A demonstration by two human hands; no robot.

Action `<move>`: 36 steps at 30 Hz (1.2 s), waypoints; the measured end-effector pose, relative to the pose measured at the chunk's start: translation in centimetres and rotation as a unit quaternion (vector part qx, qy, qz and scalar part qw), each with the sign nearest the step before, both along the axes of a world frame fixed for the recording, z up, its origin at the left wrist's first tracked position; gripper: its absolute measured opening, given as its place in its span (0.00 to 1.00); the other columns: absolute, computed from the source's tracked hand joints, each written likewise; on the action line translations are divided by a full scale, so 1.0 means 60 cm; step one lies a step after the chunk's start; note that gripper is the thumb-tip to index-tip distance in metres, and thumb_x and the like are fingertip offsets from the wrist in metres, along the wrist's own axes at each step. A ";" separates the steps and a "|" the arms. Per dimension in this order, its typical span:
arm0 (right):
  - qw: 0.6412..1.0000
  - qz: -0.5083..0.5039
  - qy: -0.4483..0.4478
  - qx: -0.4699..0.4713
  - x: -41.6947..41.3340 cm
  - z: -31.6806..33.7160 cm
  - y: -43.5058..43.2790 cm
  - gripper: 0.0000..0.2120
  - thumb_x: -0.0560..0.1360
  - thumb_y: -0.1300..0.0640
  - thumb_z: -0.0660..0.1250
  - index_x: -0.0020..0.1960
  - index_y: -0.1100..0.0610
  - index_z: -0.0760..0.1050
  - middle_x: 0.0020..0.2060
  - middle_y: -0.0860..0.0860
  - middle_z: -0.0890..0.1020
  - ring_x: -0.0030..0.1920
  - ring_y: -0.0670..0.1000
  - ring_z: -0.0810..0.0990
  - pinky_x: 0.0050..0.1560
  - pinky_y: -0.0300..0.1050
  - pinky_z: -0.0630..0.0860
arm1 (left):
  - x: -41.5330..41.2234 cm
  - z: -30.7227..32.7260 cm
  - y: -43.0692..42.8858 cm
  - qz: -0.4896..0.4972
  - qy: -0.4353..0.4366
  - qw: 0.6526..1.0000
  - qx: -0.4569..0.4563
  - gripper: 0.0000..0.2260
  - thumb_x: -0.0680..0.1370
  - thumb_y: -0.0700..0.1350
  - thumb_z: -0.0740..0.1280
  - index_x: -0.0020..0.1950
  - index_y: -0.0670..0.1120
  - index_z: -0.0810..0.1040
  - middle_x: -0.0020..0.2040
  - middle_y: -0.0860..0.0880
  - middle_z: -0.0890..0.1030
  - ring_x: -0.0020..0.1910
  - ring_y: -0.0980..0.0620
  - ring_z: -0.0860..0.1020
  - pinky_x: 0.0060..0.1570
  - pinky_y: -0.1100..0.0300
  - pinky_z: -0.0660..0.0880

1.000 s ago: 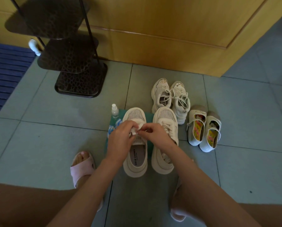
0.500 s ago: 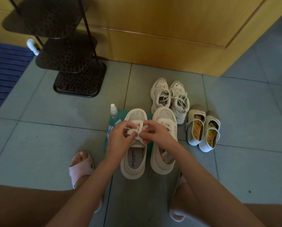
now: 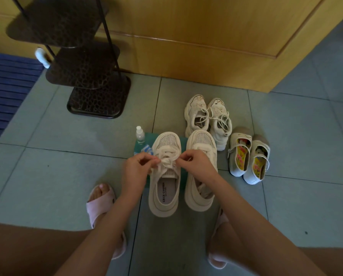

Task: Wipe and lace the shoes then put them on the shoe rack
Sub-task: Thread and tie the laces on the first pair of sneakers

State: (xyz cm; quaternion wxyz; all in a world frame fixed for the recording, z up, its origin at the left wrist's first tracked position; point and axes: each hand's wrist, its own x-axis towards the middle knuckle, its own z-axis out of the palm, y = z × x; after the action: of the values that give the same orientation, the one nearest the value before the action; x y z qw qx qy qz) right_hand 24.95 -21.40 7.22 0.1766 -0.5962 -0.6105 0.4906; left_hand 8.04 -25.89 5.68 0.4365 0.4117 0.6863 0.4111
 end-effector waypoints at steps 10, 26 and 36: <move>0.997 0.035 -0.067 0.010 0.004 0.010 0.000 0.09 0.73 0.61 0.68 0.35 0.53 0.75 0.30 0.45 0.76 0.32 0.41 0.72 0.32 0.28 0.66 | -0.013 0.018 0.011 -0.054 0.036 0.998 0.016 0.10 0.71 0.35 0.71 0.49 0.48 0.81 0.42 0.56 0.80 0.40 0.64 0.79 0.42 0.71 0.76; 0.988 0.035 -0.148 0.041 0.017 0.005 -0.005 0.04 0.72 0.59 0.67 0.41 0.60 0.78 0.35 0.55 0.80 0.36 0.49 0.76 0.39 0.47 0.74 | -0.039 0.034 0.007 -0.132 -0.009 0.991 -0.022 0.08 0.72 0.37 0.70 0.42 0.50 0.79 0.40 0.53 0.81 0.36 0.62 0.80 0.37 0.72 0.75; 0.988 0.045 -0.143 0.034 0.016 0.001 -0.005 0.09 0.74 0.57 0.68 0.40 0.62 0.80 0.36 0.60 0.82 0.37 0.53 0.79 0.36 0.40 0.72 | -0.026 0.018 0.004 -0.064 -0.079 0.992 -0.068 0.04 0.74 0.39 0.68 0.42 0.48 0.79 0.41 0.51 0.81 0.41 0.56 0.79 0.32 0.69 0.76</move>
State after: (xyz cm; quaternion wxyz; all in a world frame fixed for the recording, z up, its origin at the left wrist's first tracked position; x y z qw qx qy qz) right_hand 25.89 -21.67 7.31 0.0859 -0.6259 -0.6719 0.3866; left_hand 6.50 -25.64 6.78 0.5419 0.3905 0.6479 0.3662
